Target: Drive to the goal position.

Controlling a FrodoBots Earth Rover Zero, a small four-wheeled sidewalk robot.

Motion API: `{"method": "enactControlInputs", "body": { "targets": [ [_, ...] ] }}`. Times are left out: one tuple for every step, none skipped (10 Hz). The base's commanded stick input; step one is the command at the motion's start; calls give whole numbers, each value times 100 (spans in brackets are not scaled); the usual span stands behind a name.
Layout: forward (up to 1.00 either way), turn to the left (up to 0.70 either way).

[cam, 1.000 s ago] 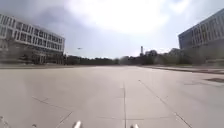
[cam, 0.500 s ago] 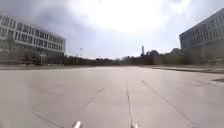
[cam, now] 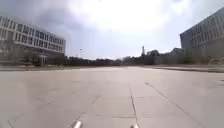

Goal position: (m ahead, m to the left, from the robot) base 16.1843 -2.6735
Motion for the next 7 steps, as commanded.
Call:
{"method": "enactControlInputs", "body": {
  "targets": [
    [70, 0],
    [70, 0],
    [70, 0],
    [70, 0],
    [70, 0],
    [70, 0],
    [70, -21]
  ]
}}
